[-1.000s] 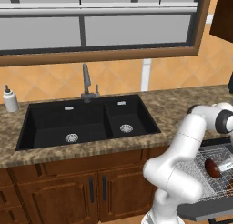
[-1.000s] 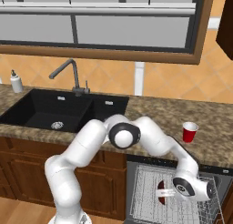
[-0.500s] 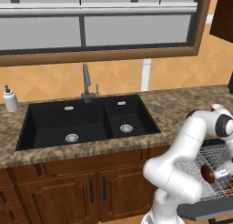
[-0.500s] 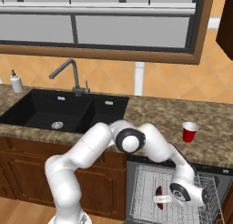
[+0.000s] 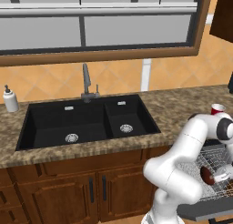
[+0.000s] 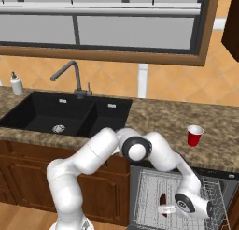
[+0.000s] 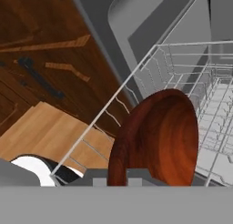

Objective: Pick up the cup and bowl from the counter, place them in the dishwasher, and close the dishwasher door.

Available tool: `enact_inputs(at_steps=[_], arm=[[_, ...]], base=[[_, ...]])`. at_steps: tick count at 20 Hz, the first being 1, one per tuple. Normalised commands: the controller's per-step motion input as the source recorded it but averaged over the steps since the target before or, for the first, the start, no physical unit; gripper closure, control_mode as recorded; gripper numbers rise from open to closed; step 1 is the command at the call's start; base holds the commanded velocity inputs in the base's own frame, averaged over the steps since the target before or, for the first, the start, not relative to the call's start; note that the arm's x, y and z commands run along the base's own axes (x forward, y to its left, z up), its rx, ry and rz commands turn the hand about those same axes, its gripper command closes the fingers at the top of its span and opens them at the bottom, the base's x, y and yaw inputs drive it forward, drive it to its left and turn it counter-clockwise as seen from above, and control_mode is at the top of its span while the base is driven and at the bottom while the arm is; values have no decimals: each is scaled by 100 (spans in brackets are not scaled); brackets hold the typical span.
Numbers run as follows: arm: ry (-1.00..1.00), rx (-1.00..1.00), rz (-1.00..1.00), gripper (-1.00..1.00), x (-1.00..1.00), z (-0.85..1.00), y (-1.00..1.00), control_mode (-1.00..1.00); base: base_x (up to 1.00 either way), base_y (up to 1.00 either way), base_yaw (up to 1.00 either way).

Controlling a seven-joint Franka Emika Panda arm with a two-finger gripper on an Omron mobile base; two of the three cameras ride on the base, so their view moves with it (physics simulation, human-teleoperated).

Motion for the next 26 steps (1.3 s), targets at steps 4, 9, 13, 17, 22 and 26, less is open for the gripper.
enact_inputs(at_steps=[4, 9, 13, 17, 22, 26], arm=[[0, -5, 0, 100, 0, -14, 0, -100], [0, -9, 0, 100, 2, -15, 0, -100], [0, -9, 0, 100, 7, 6, 0, -100], [0, -5, 0, 100, 28, 19, 0, -100], [2, -6, 0, 100, 42, -16, 0, -100], [0, -9, 0, 100, 23, -55, 0, -100]], base=[[0, 0, 0], [0, 0, 0], [0, 0, 0], [0, 0, 0], [0, 0, 0], [0, 0, 0]])
